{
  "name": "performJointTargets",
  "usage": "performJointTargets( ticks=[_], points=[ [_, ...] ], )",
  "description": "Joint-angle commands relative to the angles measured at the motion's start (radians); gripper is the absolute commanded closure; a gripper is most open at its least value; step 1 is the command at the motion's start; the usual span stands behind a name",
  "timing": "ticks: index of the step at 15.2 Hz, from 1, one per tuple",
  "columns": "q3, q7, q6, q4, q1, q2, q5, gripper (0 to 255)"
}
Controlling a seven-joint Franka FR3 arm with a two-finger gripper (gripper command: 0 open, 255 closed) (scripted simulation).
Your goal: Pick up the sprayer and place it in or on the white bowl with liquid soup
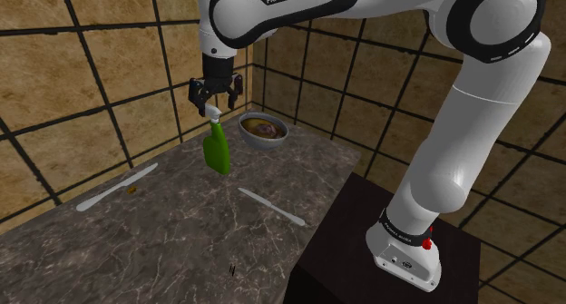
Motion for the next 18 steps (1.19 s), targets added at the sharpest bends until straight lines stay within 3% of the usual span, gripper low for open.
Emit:
performJointTargets(
  ticks=[1,10,11,18],
  points=[
    [0.0,0.001,0.026,-0.017,0.0,0.009,-0.003,0],
    [0.0,0.003,0.046,-0.03,0.001,0.016,-0.005,0],
    [0.0,0.003,0.046,-0.03,0.001,0.016,-0.005,255],
    [0.0,0.003,0.046,-0.03,0.001,0.016,-0.005,255]
  ],
)
